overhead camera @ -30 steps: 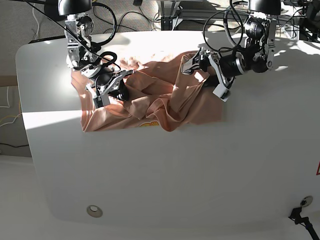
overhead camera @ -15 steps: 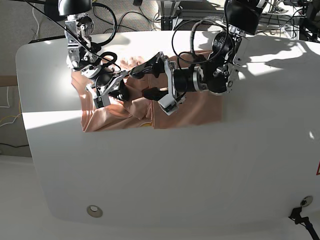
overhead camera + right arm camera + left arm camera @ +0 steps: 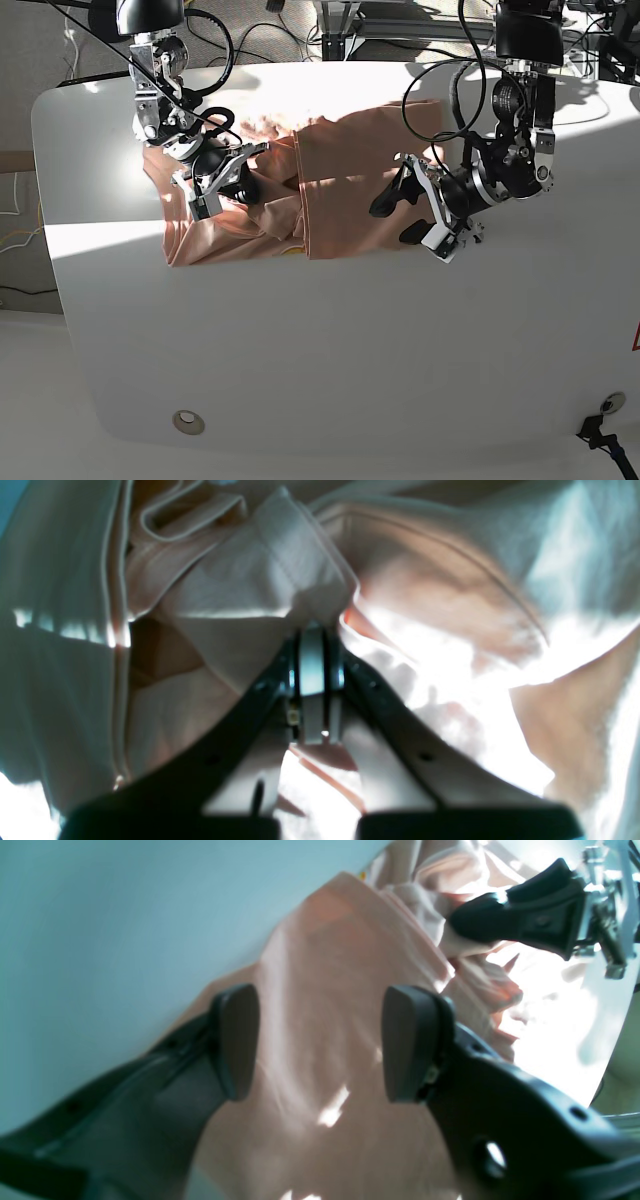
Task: Fold the T-shirt properly
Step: 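Fold the grasped sleeve end across toward the right gripper, then grasp the opposite sleeve end with the right gripper, then fold the right-held side over toward the left gripper, then press and square the folded bundle with both grippers, then release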
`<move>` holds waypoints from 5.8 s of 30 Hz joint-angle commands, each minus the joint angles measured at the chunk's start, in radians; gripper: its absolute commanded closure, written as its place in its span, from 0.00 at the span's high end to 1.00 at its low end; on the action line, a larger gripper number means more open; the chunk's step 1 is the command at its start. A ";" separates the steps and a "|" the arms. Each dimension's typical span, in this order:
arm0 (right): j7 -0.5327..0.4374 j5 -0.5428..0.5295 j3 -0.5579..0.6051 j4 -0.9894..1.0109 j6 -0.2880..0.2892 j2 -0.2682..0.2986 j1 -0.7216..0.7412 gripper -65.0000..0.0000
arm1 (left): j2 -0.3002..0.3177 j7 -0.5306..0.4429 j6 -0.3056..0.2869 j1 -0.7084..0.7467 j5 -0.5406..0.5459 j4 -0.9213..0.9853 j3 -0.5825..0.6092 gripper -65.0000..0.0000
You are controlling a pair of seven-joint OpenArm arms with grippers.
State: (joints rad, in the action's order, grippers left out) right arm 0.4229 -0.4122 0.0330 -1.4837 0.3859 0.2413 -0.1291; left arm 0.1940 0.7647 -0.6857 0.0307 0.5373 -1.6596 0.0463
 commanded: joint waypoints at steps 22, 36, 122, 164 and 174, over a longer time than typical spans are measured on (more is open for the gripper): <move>0.158 -0.007 -0.358 -0.309 0.003 -0.049 0.069 0.66 | -0.018 -0.313 -0.012 0.054 -0.386 0.238 -0.003 0.00; 0.178 -0.146 -0.600 0.007 0.118 -0.024 0.024 0.79 | 0.015 -0.311 -0.012 0.056 -0.385 0.240 -0.003 0.00; 0.176 -0.166 0.419 -0.351 -0.161 -0.202 0.082 0.37 | 0.019 -0.307 -0.012 0.062 -0.380 -0.023 -0.270 0.56; 0.012 0.034 0.425 0.222 -0.152 -0.310 0.437 0.00 | -0.095 -0.307 -0.012 0.437 -0.388 -0.175 -0.311 0.00; -0.144 0.023 0.439 0.297 -0.152 -0.162 0.329 0.00 | -0.089 -0.308 -0.012 0.177 -0.537 0.161 -0.244 0.00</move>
State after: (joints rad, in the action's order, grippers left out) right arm 0.2607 -0.3962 0.4717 -1.1419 0.2337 0.0429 0.1967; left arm 0.1017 0.4118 -0.7086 0.2073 0.0696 -1.5326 -0.2165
